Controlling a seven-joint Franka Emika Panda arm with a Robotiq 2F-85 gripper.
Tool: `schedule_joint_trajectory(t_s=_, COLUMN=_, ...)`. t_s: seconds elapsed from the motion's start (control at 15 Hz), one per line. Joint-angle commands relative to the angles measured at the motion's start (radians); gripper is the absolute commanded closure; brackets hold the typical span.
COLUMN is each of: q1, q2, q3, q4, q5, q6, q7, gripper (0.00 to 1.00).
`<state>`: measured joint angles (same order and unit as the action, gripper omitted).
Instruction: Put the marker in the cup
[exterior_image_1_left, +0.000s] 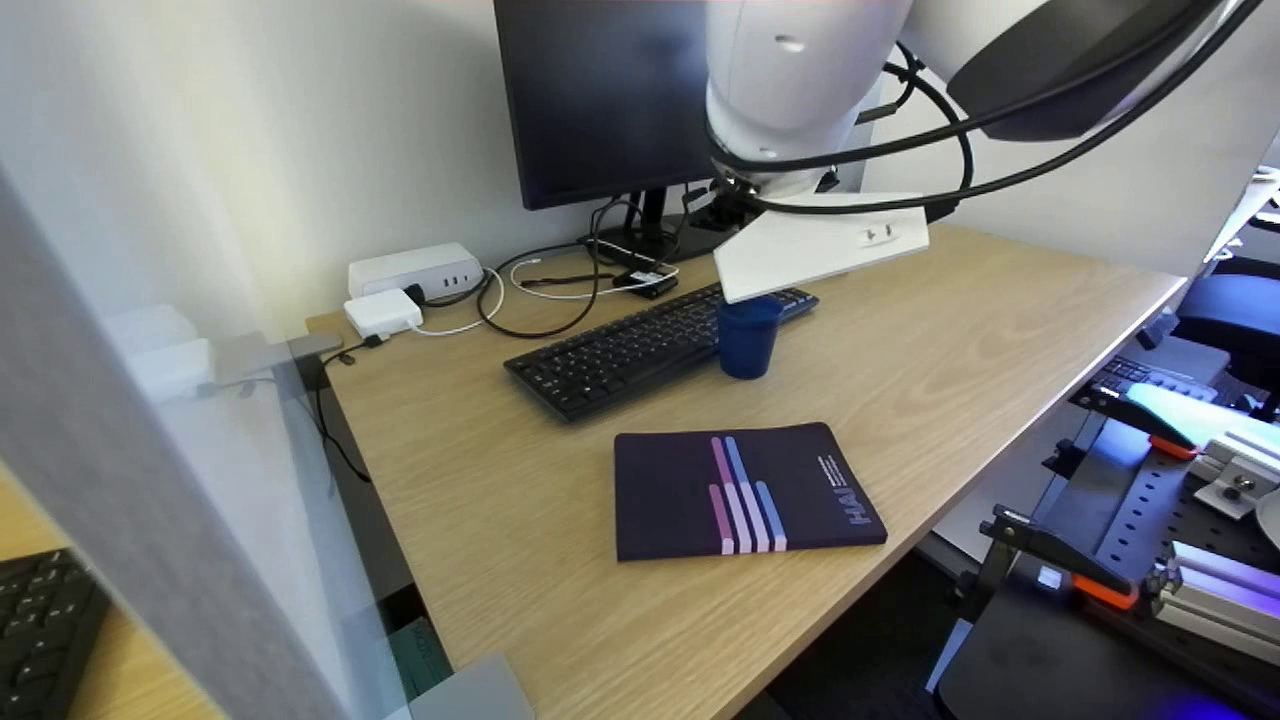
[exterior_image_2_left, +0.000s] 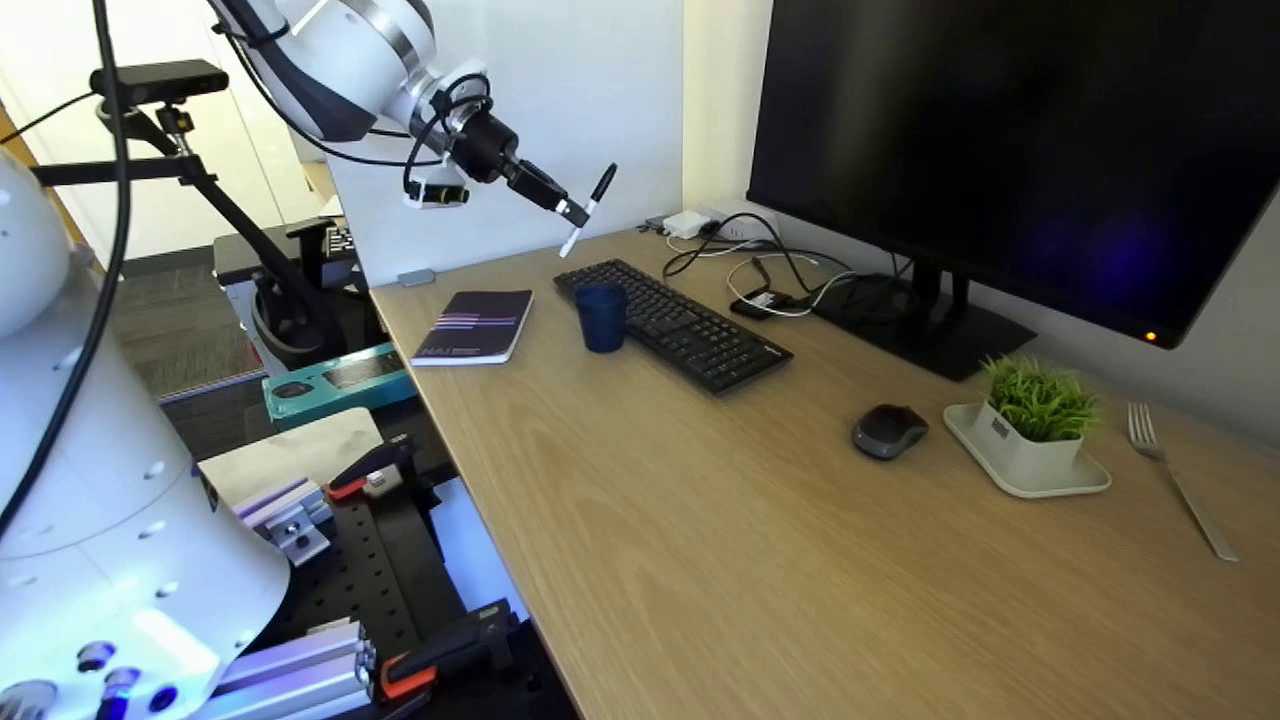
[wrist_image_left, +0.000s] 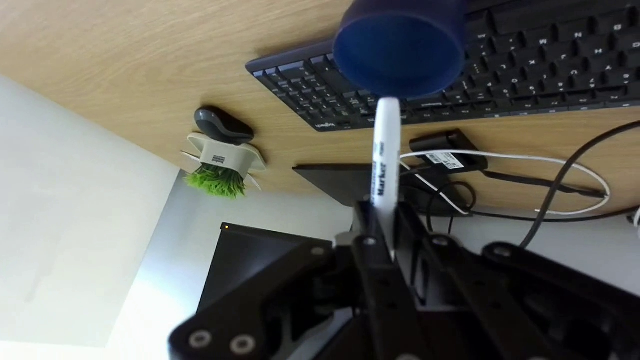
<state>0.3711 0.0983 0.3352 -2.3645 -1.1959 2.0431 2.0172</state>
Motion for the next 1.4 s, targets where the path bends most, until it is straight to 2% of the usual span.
schedule_joint_trajectory(t_s=0.0, q1=-0.003, q2=0.034, q3=-0.004, q4=0.004, q5=-0.086, q6=-0.017, q7=0.070, gripper=0.97)
schedule_joint_trajectory(t_s=0.67, q1=-0.072, q2=0.169, q3=-0.084, q4=0.033, q5=-0.309, q6=0.002, q7=0.173, gripper=0.97)
schedule_joint_trajectory(t_s=1.33, q1=-0.088, q2=0.151, q3=-0.082, q4=0.082, q5=-0.284, q6=-0.008, q7=0.125, gripper=0.97)
